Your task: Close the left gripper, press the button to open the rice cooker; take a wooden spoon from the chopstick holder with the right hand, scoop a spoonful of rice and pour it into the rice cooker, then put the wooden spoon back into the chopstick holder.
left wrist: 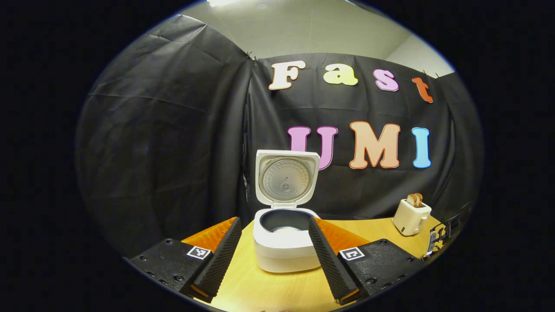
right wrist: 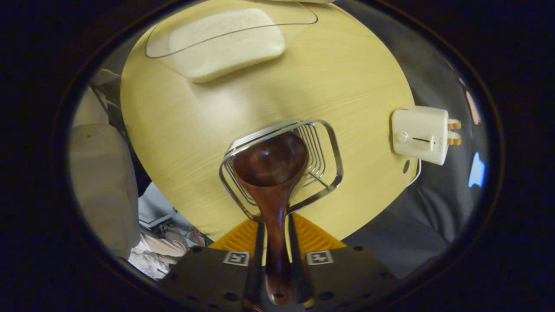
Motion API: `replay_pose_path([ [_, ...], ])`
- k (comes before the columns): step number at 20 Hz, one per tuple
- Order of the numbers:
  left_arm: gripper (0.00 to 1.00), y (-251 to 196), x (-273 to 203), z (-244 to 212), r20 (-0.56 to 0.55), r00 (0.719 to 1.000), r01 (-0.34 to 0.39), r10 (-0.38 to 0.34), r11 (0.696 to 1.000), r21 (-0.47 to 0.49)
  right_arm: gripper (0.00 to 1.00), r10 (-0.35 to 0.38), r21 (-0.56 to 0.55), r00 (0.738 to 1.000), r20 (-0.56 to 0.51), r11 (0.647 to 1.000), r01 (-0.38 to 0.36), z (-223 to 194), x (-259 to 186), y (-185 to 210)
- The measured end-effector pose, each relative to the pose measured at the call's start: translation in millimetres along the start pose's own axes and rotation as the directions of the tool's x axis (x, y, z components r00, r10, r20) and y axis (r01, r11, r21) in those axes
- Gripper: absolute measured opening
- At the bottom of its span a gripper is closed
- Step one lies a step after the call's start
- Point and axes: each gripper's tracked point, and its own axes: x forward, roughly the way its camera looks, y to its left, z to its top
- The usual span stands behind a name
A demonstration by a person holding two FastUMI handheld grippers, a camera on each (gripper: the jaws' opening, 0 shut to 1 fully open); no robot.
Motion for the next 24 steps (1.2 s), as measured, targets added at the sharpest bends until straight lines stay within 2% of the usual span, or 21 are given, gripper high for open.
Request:
replay_pose_path([
  [1, 0.87, 0.6, 0.0, -0.7, -0.001, 1.0, -0.002, 0.002, 1.0, 0.0, 0.29, 0.002, 0.001, 1.0, -0.003, 1.0, -0.002, 0.1, 1.2, -0.8],
  [4, 0.88, 1.1, 0.6, -0.2, -0.003, 1.0, 0.0, 0.0, 1.0, 0.001, 0.27, -0.011, -0.014, 1.0, 0.012, 1.0, 0.011, 5.9, -5.4, -0.5],
  [5, 0.92, -0.2, 2.0, -0.3, 0.0, 1.0, 0.001, -0.001, 1.0, 0.002, 0.24, 0.002, -0.008, 1.0, 0.01, 1.0, -0.002, 3.7, -8.0, 1.4],
  [7, 0.88, -3.6, 2.9, -0.3, -0.003, 1.0, 0.009, -0.009, 1.0, -0.001, 0.24, -0.005, -0.002, 1.0, 0.027, 1.0, 0.005, 6.3, -22.8, -3.6],
  [8, 0.87, -5.9, 3.0, 0.2, -0.003, 1.0, 0.015, -0.015, 1.0, -0.004, 0.23, -0.009, 0.014, 0.999, 0.036, 1.0, 0.008, 3.7, -12.7, -5.1],
  [10, 0.92, -9.8, 4.1, 1.6, 0.002, 1.0, 0.024, -0.024, 1.0, -0.003, 0.2, -0.034, 0.023, 0.998, 0.049, 0.999, 0.033, 2.2, -21.2, -11.3],
  [17, 0.92, -28.6, 7.5, 5.1, 0.01, 0.997, 0.071, -0.071, 0.997, -0.014, 0.22, -0.076, 0.092, 0.988, 0.137, 0.994, 0.064, 4.5, -61.1, -22.1],
  [19, 0.92, -32.2, 8.0, 6.0, 0.014, 0.997, 0.082, -0.081, 0.996, -0.02, 0.22, -0.108, 0.102, 0.982, 0.152, 0.99, 0.093, 4.1, -68.7, -26.3],
  [24, 0.92, -33.6, 9.4, 9.3, 0.019, 0.995, 0.097, -0.097, 0.995, -0.022, 0.22, -0.125, 0.149, 0.977, 0.171, 0.984, 0.1, 0.4, -82.2, -24.9],
])
